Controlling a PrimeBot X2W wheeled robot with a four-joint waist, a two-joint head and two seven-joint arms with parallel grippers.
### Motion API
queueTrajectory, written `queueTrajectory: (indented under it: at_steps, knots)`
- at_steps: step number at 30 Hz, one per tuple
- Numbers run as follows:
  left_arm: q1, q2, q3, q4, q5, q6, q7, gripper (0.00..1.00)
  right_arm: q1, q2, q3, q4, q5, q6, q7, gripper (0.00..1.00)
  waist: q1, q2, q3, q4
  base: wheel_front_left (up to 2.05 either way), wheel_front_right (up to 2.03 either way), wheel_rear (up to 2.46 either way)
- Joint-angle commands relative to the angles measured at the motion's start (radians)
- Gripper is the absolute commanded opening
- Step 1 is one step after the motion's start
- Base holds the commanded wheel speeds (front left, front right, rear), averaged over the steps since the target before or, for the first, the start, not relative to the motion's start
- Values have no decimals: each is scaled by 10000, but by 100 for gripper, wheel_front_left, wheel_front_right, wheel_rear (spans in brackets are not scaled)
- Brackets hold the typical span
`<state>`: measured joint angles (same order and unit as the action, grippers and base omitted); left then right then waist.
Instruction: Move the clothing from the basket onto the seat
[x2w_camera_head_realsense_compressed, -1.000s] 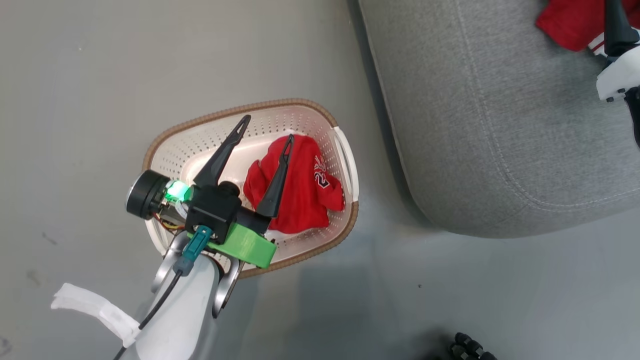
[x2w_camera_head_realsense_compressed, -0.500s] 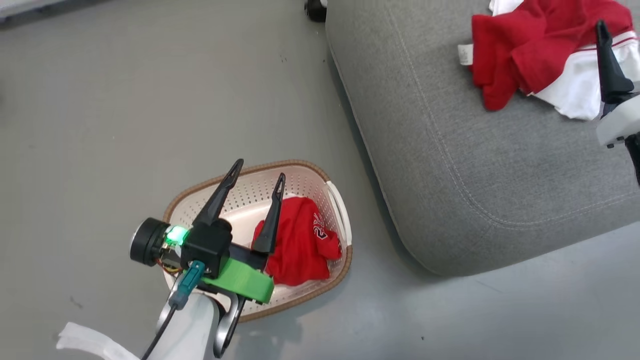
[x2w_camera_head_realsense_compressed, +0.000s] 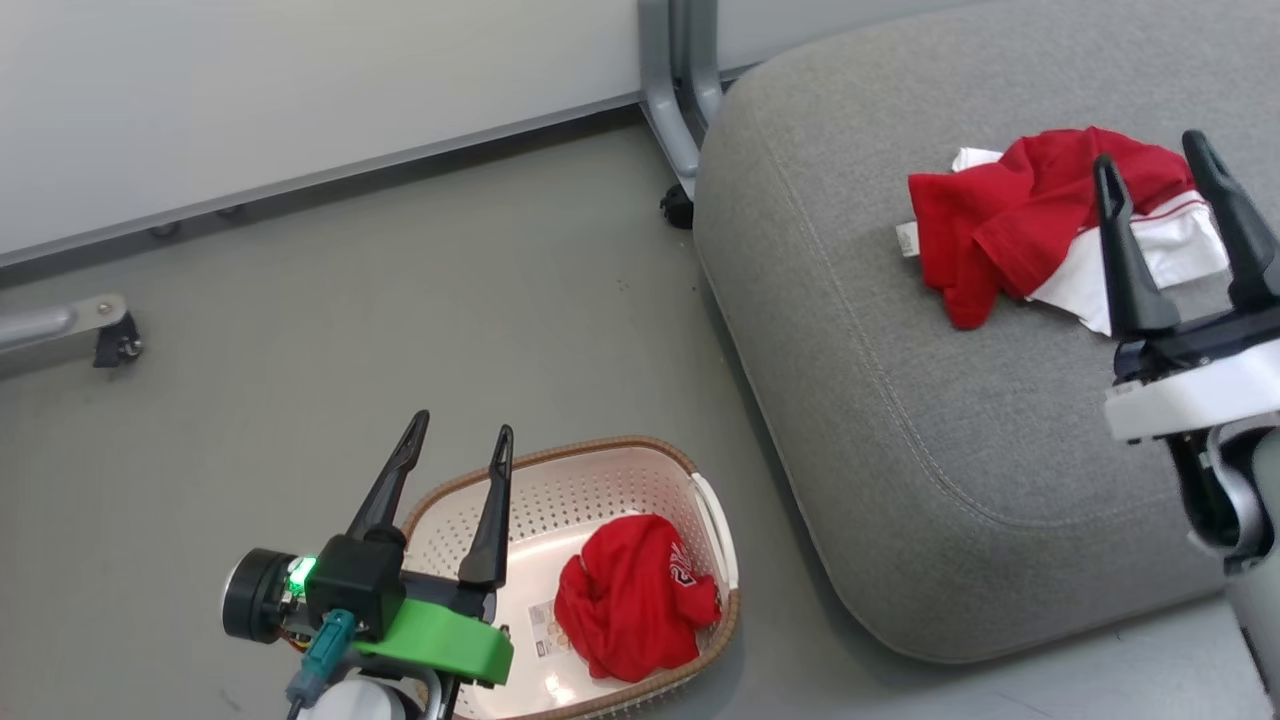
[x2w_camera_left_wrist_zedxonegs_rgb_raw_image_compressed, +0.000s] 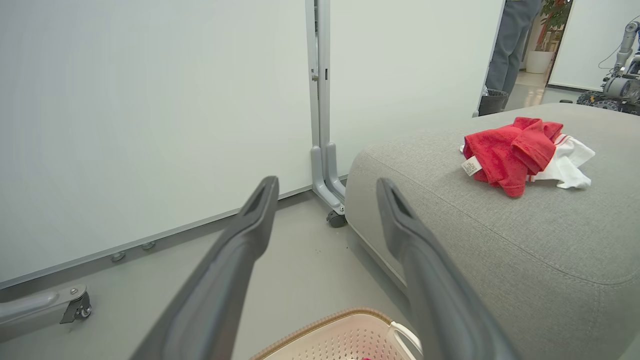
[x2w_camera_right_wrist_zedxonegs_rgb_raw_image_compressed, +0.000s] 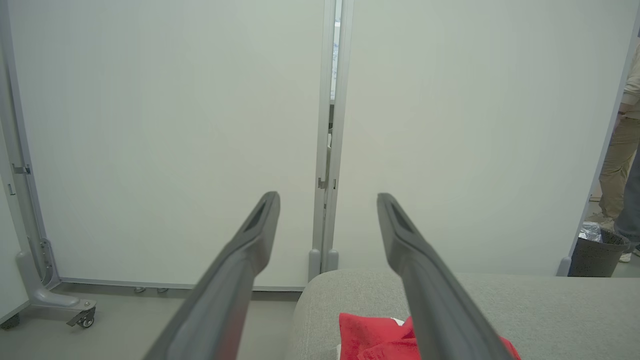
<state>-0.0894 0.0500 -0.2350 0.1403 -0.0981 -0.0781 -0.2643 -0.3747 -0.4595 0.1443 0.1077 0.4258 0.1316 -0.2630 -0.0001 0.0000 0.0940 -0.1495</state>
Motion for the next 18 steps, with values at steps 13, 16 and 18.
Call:
queueTrajectory:
  at_steps: [13, 16, 18]
  knots:
    - [959, 15, 597, -214, -373, 336, -1, 100, 2733, 1666, 578, -929, -1112, -17, -30, 100, 1, 0, -1163, 2411, 0, 0, 0]
    - [1123, 13, 631, -182, -449, 431, 0, 100, 3103, 2128, 429, -759, -1154, -17, -29, 100, 1, 0, -1252, 2745, 0, 0, 0]
    - [1210, 14, 665, -204, -503, 492, 0, 100, 3276, 2284, 413, -669, -1302, -17, -29, 100, 1, 0, -1291, 2892, 0, 0, 0]
